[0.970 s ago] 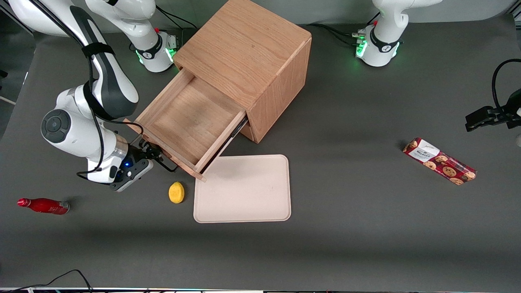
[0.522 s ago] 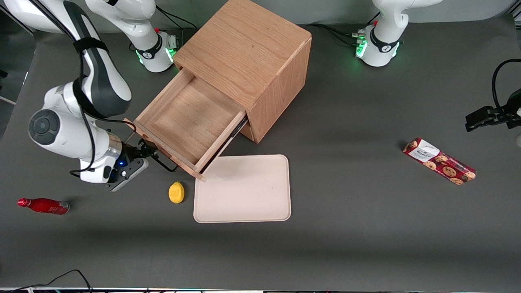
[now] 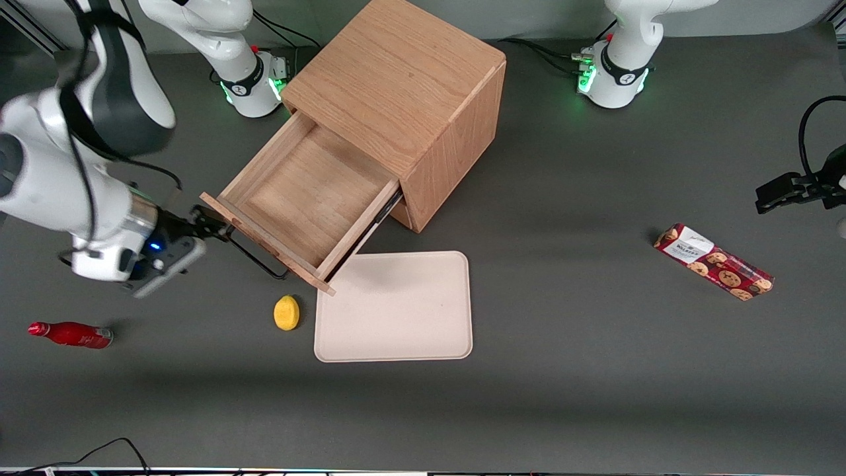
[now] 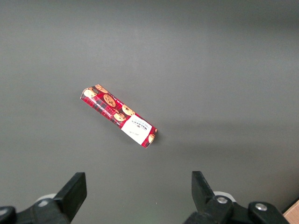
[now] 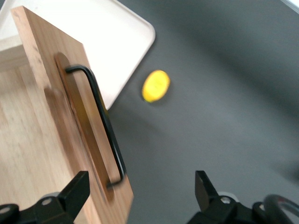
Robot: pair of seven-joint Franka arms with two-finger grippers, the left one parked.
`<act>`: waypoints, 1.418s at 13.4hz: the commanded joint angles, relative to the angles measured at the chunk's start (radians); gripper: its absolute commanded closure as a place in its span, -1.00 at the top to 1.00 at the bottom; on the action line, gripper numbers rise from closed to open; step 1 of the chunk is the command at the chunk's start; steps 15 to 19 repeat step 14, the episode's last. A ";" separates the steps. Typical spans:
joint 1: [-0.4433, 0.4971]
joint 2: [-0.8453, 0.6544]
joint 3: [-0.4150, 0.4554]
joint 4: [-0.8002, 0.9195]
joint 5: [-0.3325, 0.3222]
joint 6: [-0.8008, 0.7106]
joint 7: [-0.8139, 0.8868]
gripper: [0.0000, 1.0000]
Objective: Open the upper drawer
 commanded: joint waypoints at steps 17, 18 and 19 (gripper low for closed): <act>0.100 -0.284 -0.316 -0.049 -0.010 -0.231 0.455 1.00; 0.100 -0.284 -0.316 -0.049 -0.010 -0.231 0.455 1.00; 0.100 -0.284 -0.316 -0.049 -0.010 -0.231 0.455 1.00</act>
